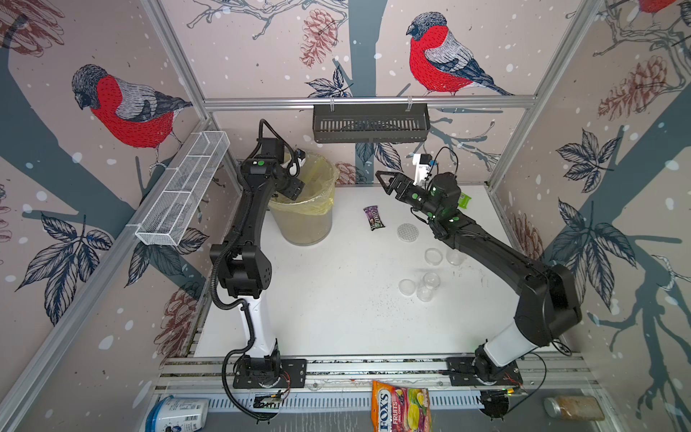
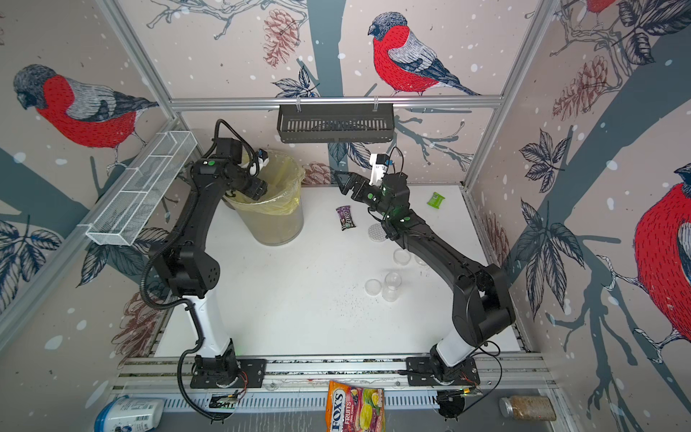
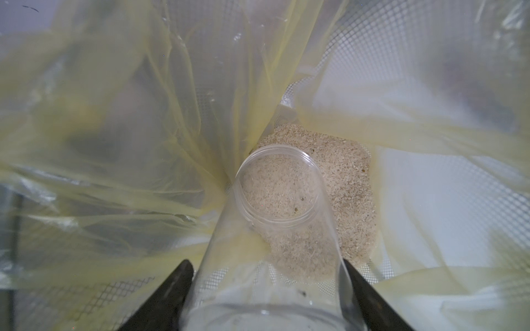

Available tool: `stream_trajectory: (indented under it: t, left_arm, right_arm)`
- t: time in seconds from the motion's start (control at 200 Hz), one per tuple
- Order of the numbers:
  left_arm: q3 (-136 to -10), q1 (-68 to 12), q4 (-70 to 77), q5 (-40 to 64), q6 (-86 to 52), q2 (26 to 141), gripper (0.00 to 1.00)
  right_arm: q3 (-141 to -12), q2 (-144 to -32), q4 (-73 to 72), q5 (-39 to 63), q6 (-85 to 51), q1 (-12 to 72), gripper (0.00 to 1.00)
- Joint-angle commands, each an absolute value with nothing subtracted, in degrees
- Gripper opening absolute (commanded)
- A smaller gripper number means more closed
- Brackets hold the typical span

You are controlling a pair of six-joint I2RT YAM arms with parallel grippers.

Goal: Empty moldy rice from jars
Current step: Pour the moldy rice from the jar into the trash bin.

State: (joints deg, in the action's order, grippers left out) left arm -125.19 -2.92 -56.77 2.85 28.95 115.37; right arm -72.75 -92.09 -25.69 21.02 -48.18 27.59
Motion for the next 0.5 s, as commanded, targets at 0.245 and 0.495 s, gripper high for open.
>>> stream_trajectory:
  t: [0.245,0.495]
  left_arm:
    - [-125.34,-2.48,-56.99,2.68,29.79,115.55,0.31]
    - [-125.46,-0.25,-53.35,7.78,27.77,111.22,0.31]
  right_arm:
    - [-73.65,-92.85,-26.79,22.65,-48.45,27.42,1.00]
    - [-74.11,-93.73,-26.61,23.64,-48.22,27.40,1.00]
